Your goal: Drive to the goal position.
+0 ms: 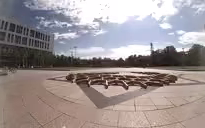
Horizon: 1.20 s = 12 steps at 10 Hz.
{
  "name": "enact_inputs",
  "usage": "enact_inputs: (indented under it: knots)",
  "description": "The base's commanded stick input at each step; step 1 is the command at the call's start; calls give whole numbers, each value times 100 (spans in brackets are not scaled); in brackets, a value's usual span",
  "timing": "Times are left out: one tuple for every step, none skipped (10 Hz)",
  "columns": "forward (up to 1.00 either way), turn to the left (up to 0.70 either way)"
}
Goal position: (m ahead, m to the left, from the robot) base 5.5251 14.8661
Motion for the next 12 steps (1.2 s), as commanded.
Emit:
enact_inputs:
  knots:
    - [5, -1]
    - [5, 0]
    - [5, -1]
    - [5, -1]
    - [5, 0]
    - [5, -1]
    - [5, -1]
    - [5, -1]
    - [5, -1]
    - [5, -1]
    - [5, -1]
    - [5, -1]
